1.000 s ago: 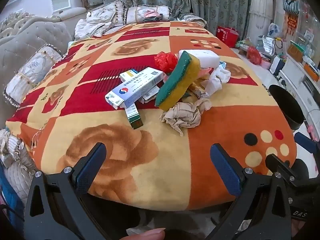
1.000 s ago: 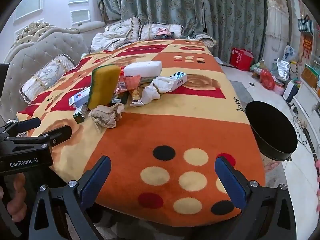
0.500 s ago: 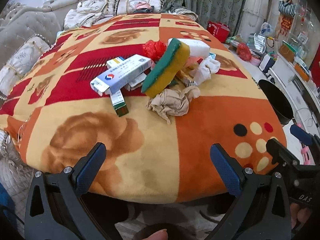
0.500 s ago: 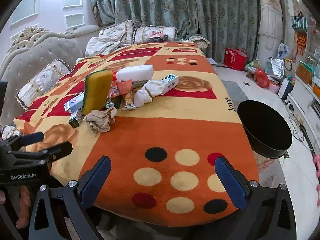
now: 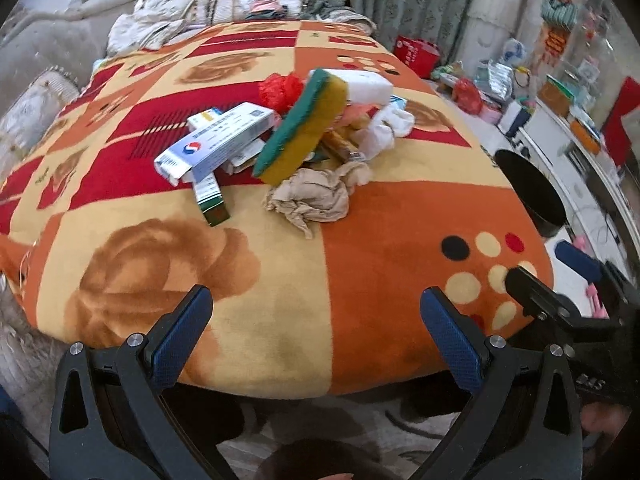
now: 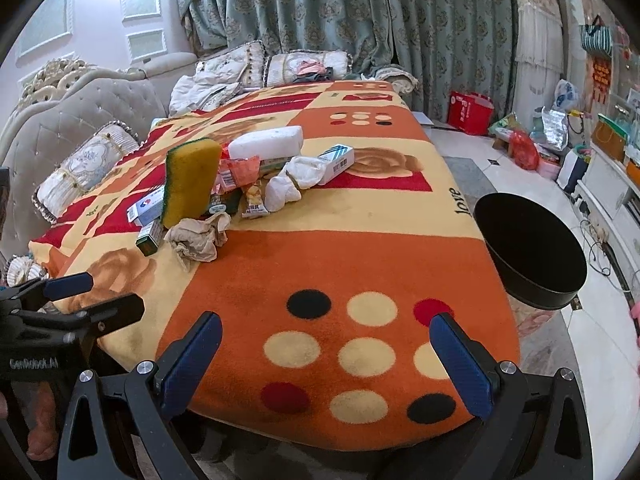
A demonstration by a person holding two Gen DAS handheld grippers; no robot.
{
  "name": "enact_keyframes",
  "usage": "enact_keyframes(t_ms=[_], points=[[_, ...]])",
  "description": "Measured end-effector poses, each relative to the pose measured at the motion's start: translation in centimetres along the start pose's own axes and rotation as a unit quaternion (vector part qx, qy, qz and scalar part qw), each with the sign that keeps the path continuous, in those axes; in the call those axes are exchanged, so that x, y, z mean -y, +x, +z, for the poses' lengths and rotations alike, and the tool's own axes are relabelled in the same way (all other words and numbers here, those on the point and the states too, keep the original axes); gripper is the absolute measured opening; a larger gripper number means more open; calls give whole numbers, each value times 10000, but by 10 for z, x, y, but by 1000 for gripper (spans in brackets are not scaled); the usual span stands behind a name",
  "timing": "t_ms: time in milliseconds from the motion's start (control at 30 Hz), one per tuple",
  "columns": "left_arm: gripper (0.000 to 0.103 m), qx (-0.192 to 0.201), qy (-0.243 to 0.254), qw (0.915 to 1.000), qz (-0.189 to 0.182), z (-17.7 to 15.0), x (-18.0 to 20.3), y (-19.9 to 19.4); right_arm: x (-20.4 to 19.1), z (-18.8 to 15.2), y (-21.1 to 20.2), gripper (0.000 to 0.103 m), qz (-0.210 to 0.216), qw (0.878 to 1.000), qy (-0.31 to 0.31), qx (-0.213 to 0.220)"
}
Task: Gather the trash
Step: 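Move both tools toward the pile of items on the blanket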
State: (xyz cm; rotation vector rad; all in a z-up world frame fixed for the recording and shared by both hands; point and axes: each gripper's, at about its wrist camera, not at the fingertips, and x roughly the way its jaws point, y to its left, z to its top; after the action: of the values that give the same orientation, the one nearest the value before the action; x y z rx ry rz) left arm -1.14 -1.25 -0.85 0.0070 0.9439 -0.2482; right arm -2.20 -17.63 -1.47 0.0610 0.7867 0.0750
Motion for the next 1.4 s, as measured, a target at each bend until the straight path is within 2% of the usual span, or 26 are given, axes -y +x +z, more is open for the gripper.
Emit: enact_keyframes(t_ms=[133,200,333,433,500,533,600,700,833,1000,1133,1300,1400], points=[[103,70,-115,9996,-265,0,-7,-5,-3,3,6,103,-33,9999,-63,-99],[103,-5,-214,9996,-176,2,-15,-3,-5,6,5,103,-67,9999,-96,-62],[103,123,-297,9995,14,8,-29,-4,-7,9,4,103,-137,9998,-131,-31],[103,449,-231,9987,23,10,-35,-11,-8,11,3,103,-172,9997,-150,-28],[103,857,-61,9962,-172,9,-34,-19,-9,11,3,103,-185,9997,-173,-32],[103,909,-13,9956,-227,9,-33,-20,-10,12,4,103,-175,9997,-185,-31],[103,700,4,9961,-537,8,-30,-16,-12,12,4,103,-161,9996,-221,-28],[103,472,72,9972,-578,5,-24,-9,-15,12,4,103,-136,9996,-257,-34],[103,559,291,9968,-496,4,-16,-15,-14,12,4,103,-128,9996,-251,-13],[103,643,272,9968,-381,6,-16,-17,-12,12,5,103,-98,9997,-201,-36],[103,615,174,9965,-531,4,-19,-15,-13,11,5,103,-72,9997,-220,-26],[103,602,227,9976,-269,3,-19,-11,-13,12,4,103,-64,9998,-202,-12],[103,543,233,9983,19,2,-22,-4,-13,14,2,103,-28,9998,-212,0]])
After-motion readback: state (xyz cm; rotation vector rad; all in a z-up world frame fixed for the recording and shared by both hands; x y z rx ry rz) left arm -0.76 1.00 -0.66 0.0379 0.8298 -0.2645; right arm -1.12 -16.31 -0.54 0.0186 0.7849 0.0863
